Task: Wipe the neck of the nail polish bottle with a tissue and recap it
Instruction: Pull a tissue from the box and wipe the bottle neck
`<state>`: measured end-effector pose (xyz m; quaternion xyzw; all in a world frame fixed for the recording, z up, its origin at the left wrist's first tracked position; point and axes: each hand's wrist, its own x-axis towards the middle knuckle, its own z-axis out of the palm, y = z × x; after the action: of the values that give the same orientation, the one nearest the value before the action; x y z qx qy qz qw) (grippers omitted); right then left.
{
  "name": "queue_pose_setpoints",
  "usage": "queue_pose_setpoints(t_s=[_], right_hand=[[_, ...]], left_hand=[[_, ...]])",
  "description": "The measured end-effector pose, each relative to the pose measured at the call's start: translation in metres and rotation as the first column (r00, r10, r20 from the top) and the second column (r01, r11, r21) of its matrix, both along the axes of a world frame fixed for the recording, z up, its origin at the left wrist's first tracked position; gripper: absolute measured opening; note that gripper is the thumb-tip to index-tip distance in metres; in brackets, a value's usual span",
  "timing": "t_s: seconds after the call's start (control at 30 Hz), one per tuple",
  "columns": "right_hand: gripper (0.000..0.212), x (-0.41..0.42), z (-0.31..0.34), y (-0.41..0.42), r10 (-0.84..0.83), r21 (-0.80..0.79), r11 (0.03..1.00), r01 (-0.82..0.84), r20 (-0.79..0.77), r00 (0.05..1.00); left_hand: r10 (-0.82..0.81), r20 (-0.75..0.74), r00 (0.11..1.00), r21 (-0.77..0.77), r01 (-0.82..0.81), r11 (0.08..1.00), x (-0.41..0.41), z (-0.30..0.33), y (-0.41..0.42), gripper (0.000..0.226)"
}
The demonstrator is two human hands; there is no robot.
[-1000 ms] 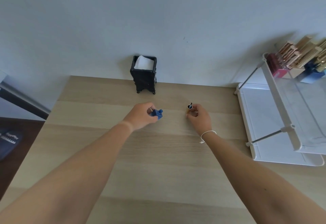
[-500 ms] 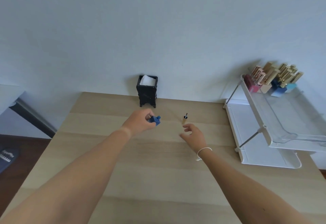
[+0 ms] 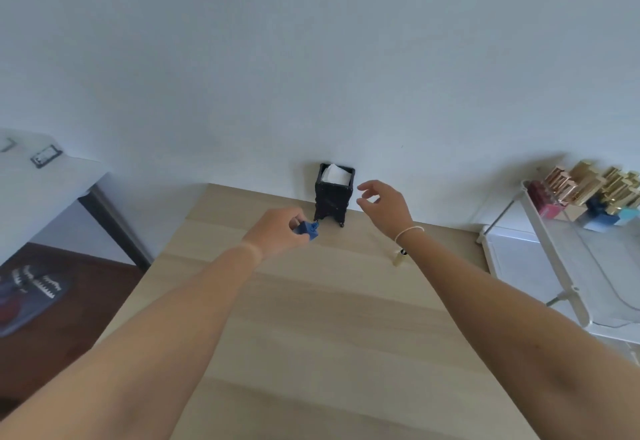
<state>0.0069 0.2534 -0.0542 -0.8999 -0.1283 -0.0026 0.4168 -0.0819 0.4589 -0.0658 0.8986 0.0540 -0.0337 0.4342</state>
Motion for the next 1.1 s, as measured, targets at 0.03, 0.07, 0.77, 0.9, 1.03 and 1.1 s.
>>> queue_pose_setpoints(t_s=[0.03,0.07,0.77,0.9,1.03,1.1], right_hand=[[0.022,0.009,0.004,0.005,0.013,-0.016,1.000,-0.013,0.017,1.000],[0.022,0.019,0.007,0.011,0.022,-0.036,0.999,-0.021,0.031,0.999],[0.021,0.114,-0.018,0.070,0.052,-0.299,0.954,-0.020,0.099,0.994],[0.020,0.113,-0.018,0.071,0.032,-0.295,0.956,0.008,0.132,0.991],[0.018,0.112,-0.021,0.074,0.008,-0.297,0.954,0.039,0.156,0.988],[0.020,0.112,-0.022,0.075,-0.003,-0.309,0.950,0.055,0.167,0.986]], left_hand=[[0.003,-0.003,1.000,-0.002,-0.003,1.000,0.002,-0.001,0.005,0.021],[0.005,-0.004,1.000,-0.005,-0.005,1.000,0.004,-0.002,0.010,0.021],[-0.027,-0.079,0.997,-0.036,0.024,0.999,0.059,-0.055,0.041,0.012],[-0.032,-0.087,0.996,-0.039,0.028,0.999,0.059,-0.058,0.038,0.013],[-0.041,-0.090,0.995,-0.044,0.037,0.998,0.057,-0.057,0.036,0.012],[-0.041,-0.088,0.995,-0.040,0.038,0.998,0.056,-0.056,0.036,0.012]])
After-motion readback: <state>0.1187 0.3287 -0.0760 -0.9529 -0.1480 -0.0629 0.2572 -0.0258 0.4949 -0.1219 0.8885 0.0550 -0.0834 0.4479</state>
